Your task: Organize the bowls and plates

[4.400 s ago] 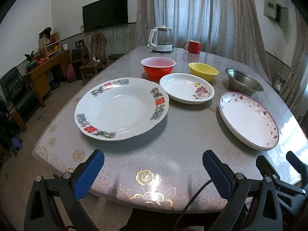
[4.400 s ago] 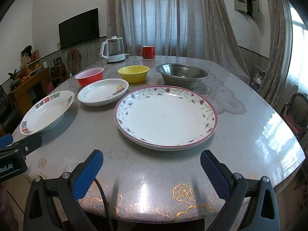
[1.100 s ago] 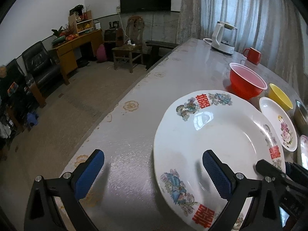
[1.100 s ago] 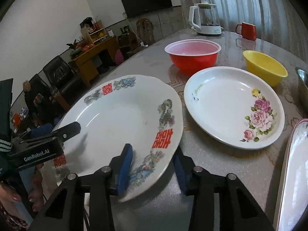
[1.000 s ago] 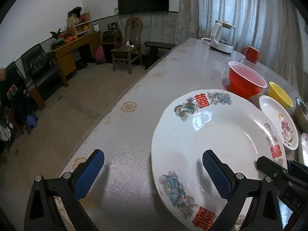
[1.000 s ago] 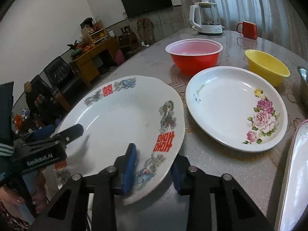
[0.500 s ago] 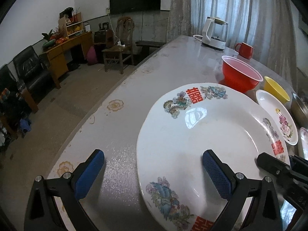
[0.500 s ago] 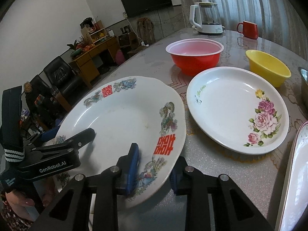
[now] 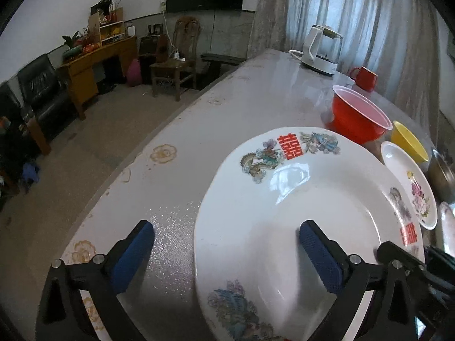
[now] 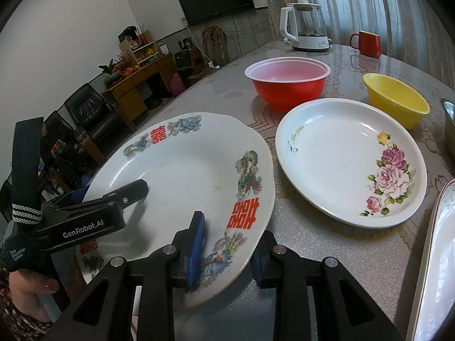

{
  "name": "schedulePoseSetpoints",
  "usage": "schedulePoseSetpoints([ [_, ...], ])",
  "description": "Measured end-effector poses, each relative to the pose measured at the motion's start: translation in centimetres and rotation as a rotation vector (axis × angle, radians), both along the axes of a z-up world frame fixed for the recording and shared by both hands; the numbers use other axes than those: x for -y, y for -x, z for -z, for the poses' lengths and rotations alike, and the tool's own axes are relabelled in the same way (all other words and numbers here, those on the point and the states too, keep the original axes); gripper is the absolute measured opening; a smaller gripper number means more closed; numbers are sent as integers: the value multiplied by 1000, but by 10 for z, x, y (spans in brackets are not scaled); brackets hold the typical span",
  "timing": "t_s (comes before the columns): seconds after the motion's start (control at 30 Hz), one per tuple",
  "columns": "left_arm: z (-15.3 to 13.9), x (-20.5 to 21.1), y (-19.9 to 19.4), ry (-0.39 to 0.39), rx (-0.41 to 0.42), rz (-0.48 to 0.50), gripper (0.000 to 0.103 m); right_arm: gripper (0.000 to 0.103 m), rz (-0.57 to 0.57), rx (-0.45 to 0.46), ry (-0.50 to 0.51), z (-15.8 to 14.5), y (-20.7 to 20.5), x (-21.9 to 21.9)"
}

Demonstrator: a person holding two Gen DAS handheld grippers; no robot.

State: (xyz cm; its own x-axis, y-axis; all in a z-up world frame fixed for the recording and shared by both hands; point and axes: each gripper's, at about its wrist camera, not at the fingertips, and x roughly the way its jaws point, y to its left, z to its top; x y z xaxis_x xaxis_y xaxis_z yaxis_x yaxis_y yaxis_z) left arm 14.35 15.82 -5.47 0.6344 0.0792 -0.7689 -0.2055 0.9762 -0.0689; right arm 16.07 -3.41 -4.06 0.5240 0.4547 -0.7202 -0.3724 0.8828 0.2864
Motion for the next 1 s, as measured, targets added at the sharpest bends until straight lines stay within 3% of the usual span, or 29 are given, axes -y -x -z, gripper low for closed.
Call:
schedulePoseSetpoints([
  [0.03,0,1,0,-2,3,2,103,29,0,0,-1,0,0,0],
  [0.1,-1,4,3,0,31,19,89,29,0,0,-1,0,1,0],
  [0.13,-3,7,5,5,50,46,68,29,0,0,-1,-1,1,0],
  [0.17,-4,12,7,13,69,82,60,29,0,0,-1,0,1,0],
  [0.53,-3,7,28,33,104,84,45,26,12,-5,-20,0,1,4],
  [1.0,-5,23,69,58,98,156,44,27,4,-13,-52,-2,42,20],
])
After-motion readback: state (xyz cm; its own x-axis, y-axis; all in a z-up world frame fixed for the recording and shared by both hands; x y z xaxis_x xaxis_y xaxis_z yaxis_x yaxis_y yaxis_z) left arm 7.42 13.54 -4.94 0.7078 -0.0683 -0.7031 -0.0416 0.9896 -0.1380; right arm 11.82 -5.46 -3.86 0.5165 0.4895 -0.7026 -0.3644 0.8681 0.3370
